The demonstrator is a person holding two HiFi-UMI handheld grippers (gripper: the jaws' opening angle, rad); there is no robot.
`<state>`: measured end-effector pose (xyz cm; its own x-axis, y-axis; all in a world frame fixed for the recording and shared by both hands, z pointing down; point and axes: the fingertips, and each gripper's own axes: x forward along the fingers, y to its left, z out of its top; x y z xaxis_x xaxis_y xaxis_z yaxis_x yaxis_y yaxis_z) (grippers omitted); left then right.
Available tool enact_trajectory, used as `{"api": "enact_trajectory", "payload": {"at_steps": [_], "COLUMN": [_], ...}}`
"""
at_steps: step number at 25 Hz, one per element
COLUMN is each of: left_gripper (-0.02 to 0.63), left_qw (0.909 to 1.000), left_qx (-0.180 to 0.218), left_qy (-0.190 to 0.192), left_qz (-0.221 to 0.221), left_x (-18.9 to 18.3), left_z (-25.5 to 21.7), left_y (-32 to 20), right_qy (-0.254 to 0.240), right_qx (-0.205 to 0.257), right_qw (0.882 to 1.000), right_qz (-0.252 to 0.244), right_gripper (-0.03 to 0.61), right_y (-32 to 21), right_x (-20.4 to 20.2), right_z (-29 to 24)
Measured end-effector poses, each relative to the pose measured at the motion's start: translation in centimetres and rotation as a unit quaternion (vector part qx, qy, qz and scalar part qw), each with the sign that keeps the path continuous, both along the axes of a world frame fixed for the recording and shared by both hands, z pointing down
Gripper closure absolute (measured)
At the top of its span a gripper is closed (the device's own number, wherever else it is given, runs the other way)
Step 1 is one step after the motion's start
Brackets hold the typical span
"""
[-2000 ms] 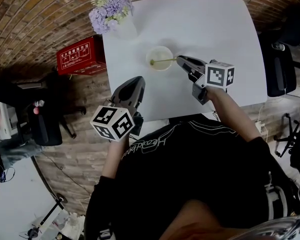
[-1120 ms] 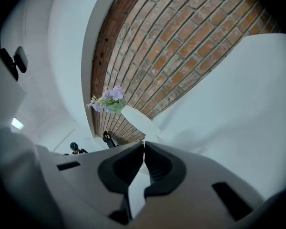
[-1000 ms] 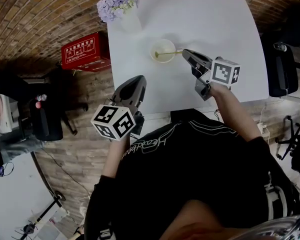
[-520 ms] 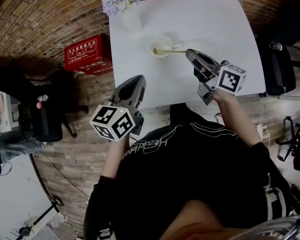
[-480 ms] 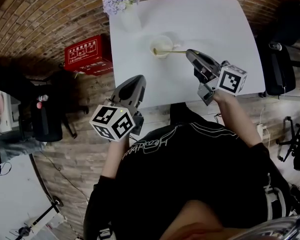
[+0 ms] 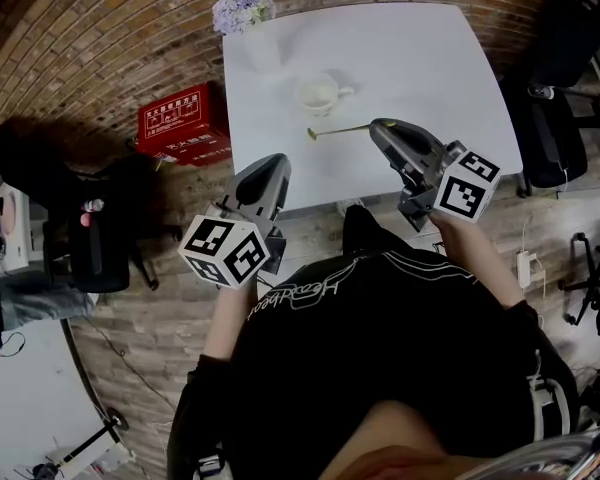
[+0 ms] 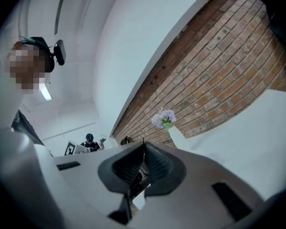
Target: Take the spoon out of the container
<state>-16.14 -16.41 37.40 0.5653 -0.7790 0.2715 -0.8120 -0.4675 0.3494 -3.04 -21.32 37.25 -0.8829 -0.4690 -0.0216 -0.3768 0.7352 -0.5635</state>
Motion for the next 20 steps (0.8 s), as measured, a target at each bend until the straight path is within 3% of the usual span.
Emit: {"api": "enact_trajectory", "payload": {"at_steps": [8, 20], "left_gripper": [0.609, 0.609], "left_qw": [0.9998, 0.9997], "left_qx": [0.011, 0.010], "left_qy": [0.000, -0.002], "left_qz": [0.016, 0.023], "left_x": [1.0, 1.7], "left_z": [-0.8, -0.8], "left_y": [1.5, 2.2], "right_qy": [0.022, 0.020], "right_qx": [0.031, 0.030], "right_qw": [0.999, 0.999], "right_qz": [-0.008, -0.011], "right_gripper": [0.578, 0.578], "right_y": [3.0, 3.6], "right_x": [0.2, 0.2], "right_z": [-0.9, -0.8]}}
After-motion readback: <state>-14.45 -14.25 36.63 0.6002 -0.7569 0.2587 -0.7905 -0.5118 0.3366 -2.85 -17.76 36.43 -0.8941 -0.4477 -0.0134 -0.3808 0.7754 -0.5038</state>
